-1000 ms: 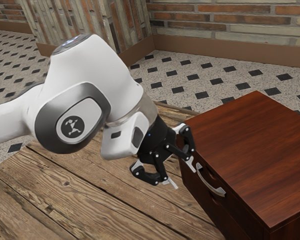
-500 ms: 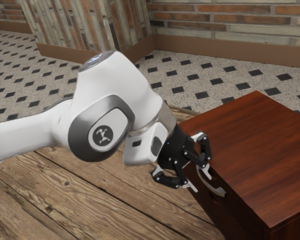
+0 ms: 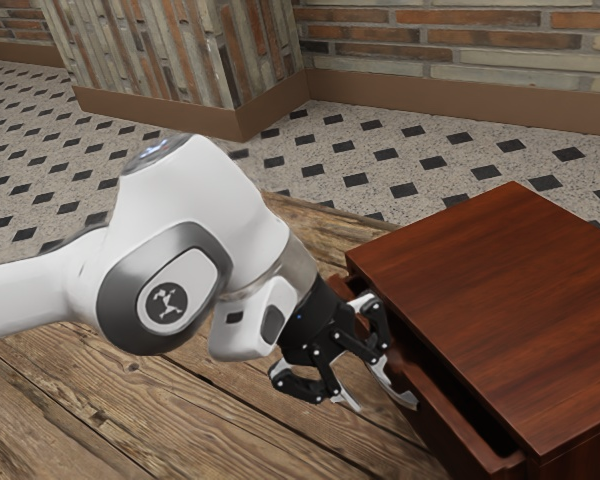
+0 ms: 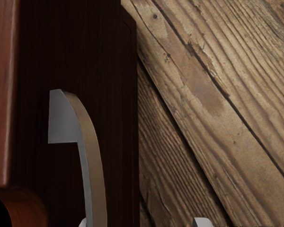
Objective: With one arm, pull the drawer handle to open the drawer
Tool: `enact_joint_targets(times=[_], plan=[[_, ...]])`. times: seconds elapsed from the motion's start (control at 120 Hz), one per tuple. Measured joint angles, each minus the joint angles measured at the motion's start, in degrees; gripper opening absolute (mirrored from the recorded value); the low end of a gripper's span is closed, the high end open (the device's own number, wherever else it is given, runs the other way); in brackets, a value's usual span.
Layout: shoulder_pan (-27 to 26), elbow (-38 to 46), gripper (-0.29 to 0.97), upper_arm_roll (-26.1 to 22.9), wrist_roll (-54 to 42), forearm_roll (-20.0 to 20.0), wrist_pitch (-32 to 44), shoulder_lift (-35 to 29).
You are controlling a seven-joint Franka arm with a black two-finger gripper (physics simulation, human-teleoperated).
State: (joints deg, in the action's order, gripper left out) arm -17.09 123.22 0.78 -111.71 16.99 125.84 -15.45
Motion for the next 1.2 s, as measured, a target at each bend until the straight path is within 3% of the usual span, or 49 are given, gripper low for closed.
enact_joint_targets(times=[0.375,0.583,1.2], plan=[[-0.5,8.36,0.09,1.46,-1.4,-0.6,0.0,-9.61],[-0.68,11.81,0.14,1.77,-1.96,-0.74,-0.09,-13.32],[-1.52,19.53,0.13,2.63,-2.79,-1.06,-0.47,-23.25]])
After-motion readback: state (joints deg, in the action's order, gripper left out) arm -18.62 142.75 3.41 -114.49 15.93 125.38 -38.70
